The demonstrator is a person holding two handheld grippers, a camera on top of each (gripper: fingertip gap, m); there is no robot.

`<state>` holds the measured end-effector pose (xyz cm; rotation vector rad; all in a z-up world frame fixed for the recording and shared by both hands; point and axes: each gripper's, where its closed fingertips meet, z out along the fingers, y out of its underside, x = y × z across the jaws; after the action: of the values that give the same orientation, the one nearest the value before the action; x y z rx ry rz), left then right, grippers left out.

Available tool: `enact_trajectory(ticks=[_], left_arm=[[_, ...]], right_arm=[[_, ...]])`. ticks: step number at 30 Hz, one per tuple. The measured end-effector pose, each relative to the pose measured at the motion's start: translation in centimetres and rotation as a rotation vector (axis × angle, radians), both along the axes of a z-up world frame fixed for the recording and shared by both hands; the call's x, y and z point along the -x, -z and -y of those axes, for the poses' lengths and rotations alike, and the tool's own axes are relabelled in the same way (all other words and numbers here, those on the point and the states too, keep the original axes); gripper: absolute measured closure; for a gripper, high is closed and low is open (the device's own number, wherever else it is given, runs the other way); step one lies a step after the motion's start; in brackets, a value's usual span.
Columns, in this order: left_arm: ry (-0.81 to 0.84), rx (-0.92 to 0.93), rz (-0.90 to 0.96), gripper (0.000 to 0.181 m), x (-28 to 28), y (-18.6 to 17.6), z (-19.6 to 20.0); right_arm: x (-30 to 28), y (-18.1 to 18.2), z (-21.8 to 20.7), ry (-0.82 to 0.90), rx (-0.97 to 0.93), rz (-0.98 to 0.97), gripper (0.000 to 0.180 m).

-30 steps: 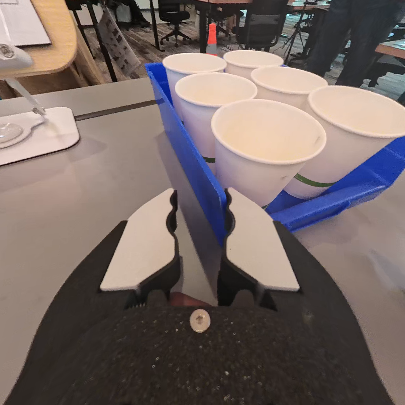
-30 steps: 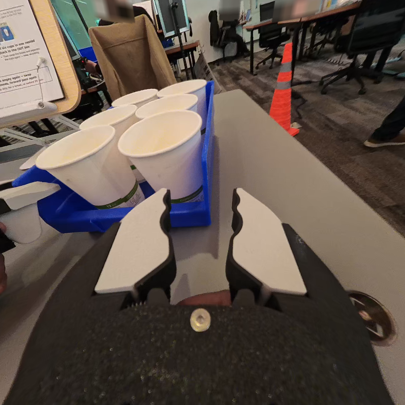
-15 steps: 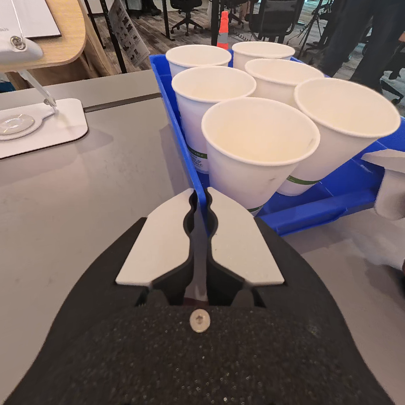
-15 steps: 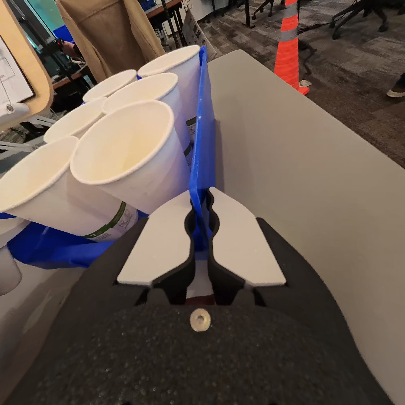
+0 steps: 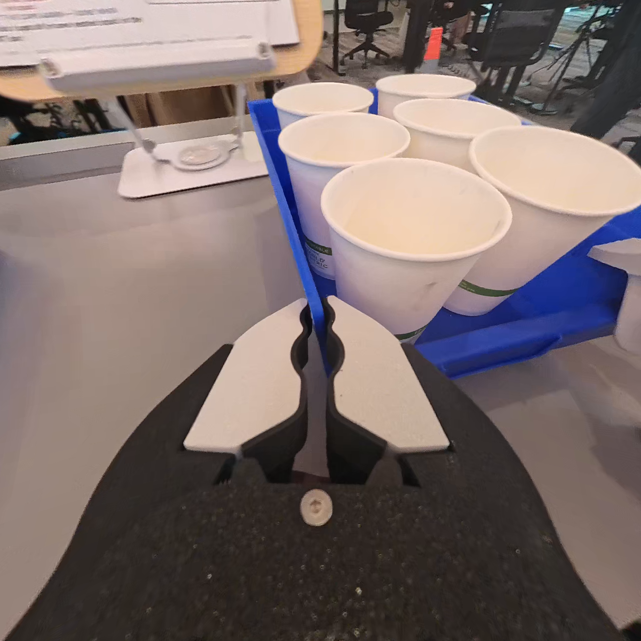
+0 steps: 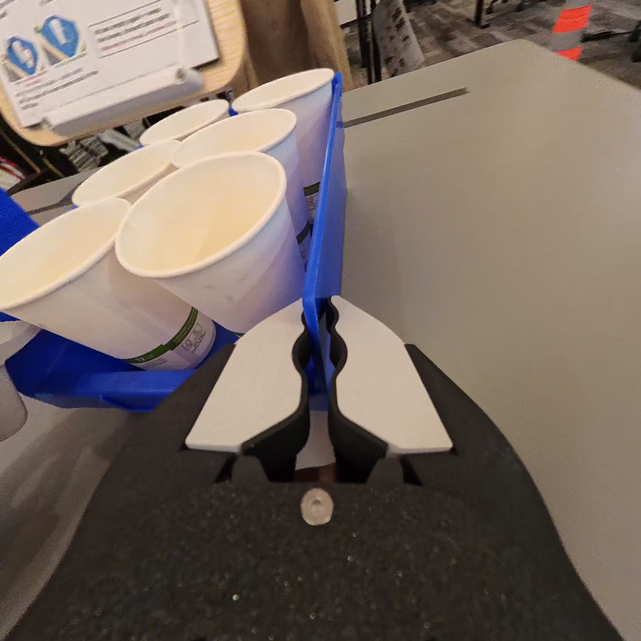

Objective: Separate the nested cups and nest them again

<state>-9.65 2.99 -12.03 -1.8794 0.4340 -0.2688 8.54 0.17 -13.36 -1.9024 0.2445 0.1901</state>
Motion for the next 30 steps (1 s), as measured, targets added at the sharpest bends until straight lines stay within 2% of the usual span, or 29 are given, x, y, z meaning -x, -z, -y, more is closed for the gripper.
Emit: enact_trajectory(ticks=[11,15,20,21,24,28,30], left_arm=[[-0.152,0.001,-0.024,0.176,15.9,-0.1,3.1],[-0.195,0.007,-0.023,0.176,20.2,0.0,2.1],[-0.177,0.012,0.005,0.174,21.9,0.1,-0.2],[-0.17,0.016,0.009,0.17,21.9,0.1,-0.5],[-0.13,0.102,0.032,0.12,21.8,0.7,0.1],[-0.081,0.112,0.122,0.117,23.1,0.0,5.3],[-0.114,0.075,0.121,0.119,25.6,-0.6,7.6]], right_arm=[[15.8,0.0,-0.8,-0.2,0.005,-0.013,0.173],[19.8,0.0,-2.3,-0.221,0.008,-0.002,0.173],[21.4,-0.1,-4.5,-0.254,0.003,-0.024,0.17],[21.7,-0.1,-4.6,-0.283,0.001,-0.06,0.166],[21.6,0.0,-4.0,-0.352,0.01,-0.101,0.138],[19.3,-1.9,-0.6,-0.374,-0.11,-0.065,0.129],[18.5,-2.7,1.5,-0.397,-0.18,-0.055,0.129]])
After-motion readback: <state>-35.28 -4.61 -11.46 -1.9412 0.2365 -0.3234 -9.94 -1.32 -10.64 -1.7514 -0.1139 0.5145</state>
